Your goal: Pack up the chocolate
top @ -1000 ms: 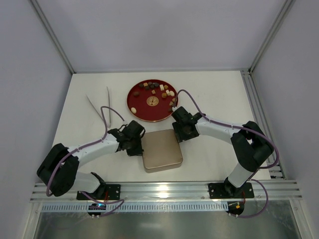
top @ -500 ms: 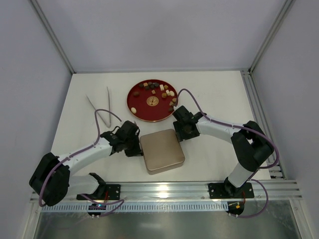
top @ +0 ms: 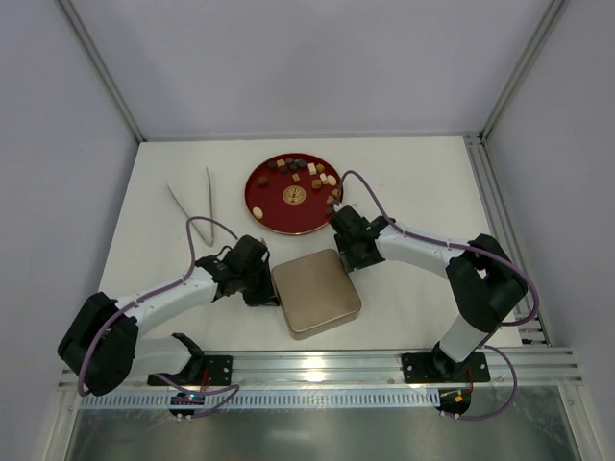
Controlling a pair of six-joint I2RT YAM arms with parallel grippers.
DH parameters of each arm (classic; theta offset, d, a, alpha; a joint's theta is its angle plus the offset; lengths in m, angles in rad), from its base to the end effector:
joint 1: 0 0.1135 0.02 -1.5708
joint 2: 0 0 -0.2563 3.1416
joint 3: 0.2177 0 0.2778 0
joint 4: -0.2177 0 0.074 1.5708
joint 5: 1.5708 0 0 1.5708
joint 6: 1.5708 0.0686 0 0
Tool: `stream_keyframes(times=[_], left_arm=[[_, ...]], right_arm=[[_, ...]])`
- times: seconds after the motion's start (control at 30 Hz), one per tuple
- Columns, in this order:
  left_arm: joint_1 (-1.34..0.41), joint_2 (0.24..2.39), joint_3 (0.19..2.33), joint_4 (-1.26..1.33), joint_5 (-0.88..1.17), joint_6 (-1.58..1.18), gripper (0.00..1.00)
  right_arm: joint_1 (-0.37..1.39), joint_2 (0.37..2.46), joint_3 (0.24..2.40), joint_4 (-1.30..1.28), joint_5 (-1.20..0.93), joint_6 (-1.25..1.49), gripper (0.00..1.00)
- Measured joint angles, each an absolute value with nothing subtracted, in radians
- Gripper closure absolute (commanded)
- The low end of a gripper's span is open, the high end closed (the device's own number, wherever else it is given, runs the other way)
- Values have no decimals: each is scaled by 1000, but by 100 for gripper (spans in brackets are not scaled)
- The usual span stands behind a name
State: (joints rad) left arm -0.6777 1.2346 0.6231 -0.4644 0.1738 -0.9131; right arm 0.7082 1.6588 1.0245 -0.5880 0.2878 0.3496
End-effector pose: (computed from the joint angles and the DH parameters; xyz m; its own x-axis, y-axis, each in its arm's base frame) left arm 0.1945 -0.1718 0.1243 -0.9584 -0.2292 -0.1699 -0.1259 0.8742 -0.4689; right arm 0.2742 0.2092 0.1250 -0.8591 -0.3033 -0.4122 -0.2723 0.9529 -0.1337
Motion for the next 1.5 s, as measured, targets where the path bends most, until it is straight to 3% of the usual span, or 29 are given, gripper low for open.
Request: stream_keyframes(times=[0.53, 0.9, 1.5], left_arm=[[-640, 1306, 674, -470, 202, -873, 100], [-559, 1282, 773, -522, 239, -778, 98], [-530, 1211, 715, -581, 257, -760, 100]], right_arm=[[748, 1659, 1058, -626, 416, 361, 34], [681, 1653, 1057, -600, 326, 363, 34], [650, 1628, 1023, -552, 249, 369, 34]])
